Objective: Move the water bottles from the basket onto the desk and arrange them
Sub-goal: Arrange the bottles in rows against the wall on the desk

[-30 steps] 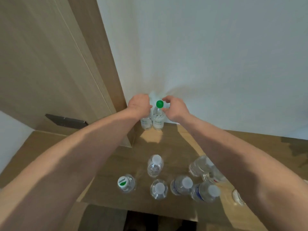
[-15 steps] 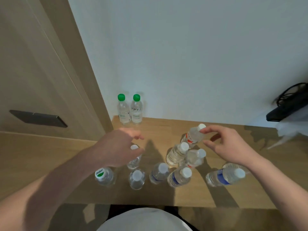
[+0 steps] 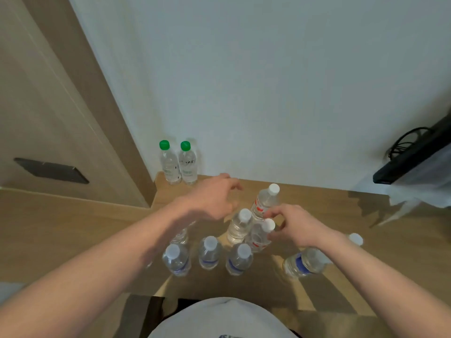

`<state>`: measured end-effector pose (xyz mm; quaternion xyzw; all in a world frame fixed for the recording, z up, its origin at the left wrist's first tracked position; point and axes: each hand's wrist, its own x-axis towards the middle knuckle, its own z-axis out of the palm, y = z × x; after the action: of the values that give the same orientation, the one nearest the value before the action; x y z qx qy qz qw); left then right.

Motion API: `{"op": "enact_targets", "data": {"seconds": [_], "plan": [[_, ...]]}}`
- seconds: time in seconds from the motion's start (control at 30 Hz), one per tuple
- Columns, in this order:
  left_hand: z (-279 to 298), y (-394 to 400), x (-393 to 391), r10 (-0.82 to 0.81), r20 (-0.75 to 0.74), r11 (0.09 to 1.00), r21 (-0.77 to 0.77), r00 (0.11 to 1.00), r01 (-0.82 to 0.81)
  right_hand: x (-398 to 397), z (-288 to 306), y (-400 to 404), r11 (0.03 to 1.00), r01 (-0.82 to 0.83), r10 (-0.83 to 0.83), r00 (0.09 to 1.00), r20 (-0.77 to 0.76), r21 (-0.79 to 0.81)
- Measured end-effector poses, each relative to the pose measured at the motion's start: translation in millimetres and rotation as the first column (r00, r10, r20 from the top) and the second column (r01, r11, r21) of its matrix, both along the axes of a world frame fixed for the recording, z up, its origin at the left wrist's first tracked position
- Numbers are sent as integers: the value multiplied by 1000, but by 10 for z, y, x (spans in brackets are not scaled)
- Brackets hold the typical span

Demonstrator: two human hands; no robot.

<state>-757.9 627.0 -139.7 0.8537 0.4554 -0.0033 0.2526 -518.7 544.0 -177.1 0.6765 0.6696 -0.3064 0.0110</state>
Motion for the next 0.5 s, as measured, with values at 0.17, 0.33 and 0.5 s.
{"op": "enact_targets", "data": {"seconds": [0.17, 0.33, 0.5], "plan": [[-280, 285, 909, -73, 3, 997, 19, 997, 73, 134, -125, 36, 997, -38, 35, 998, 47, 72], [-584, 450, 1415, -127, -143, 992, 2, 982, 129, 140, -273, 85, 974, -198, 189, 978, 89, 111], [-716, 582, 1482, -57, -153, 994, 80, 987, 70, 365, -320, 202, 974, -177, 160, 980, 121, 140]]}}
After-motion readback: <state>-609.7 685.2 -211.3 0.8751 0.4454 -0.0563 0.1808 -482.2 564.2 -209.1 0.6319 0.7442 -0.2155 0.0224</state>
